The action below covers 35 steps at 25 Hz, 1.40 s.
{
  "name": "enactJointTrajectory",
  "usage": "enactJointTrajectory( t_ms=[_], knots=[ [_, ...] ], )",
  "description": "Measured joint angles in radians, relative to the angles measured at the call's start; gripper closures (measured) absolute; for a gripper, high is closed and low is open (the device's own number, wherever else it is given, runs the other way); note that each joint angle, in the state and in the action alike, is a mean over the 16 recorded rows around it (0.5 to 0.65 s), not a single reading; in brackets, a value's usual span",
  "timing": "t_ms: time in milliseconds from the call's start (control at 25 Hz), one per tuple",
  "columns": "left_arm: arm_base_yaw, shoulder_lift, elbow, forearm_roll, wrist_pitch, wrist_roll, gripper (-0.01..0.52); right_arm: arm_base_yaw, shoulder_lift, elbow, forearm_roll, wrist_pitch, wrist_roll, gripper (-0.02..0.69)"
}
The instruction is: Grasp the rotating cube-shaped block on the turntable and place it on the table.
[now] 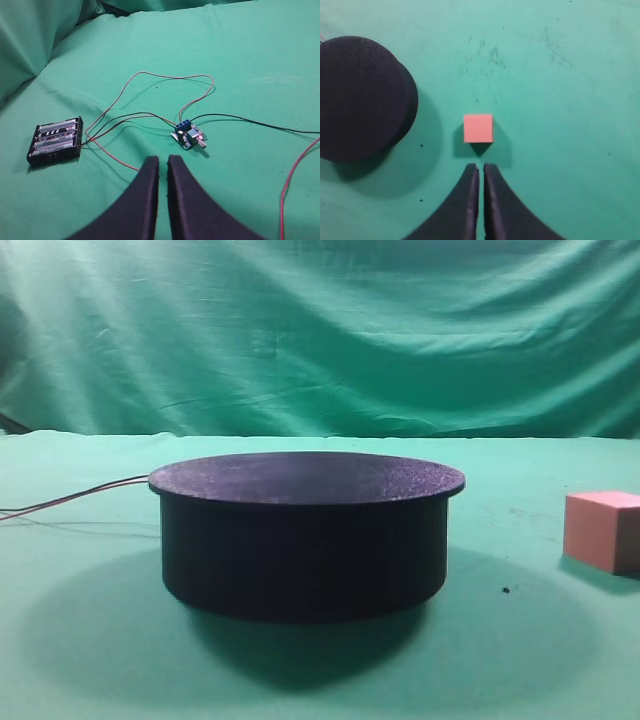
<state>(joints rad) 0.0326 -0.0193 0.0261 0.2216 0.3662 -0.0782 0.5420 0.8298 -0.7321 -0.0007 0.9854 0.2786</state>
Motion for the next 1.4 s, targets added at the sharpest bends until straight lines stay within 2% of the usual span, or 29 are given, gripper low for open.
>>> enactJointTrajectory(
  t_ms=[280, 680, 960, 1200, 1400],
  knots=[
    [0.0, 0.0, 0.0, 0.0, 0.0, 0.0, 0.514, 0.0, -0.087, 0.056, 0.005, -0.072, -0.019, 0.665],
    [0.0, 0.0, 0.0, 0.0, 0.0, 0.0, 0.514, -0.025, -0.144, 0.106, 0.01, -0.247, -0.211, 0.665],
    [0.0, 0.0, 0.0, 0.0, 0.0, 0.0, 0.514, -0.143, -0.286, 0.273, 0.026, -0.476, -0.325, 0.665],
    [0.0, 0.0, 0.0, 0.0, 0.0, 0.0, 0.514, -0.279, -0.493, 0.489, 0.05, -0.653, -0.346, 0.665],
    [0.0, 0.0, 0.0, 0.0, 0.0, 0.0, 0.514, -0.356, -0.666, 0.64, 0.069, -0.723, -0.349, 0.665]
  ],
)
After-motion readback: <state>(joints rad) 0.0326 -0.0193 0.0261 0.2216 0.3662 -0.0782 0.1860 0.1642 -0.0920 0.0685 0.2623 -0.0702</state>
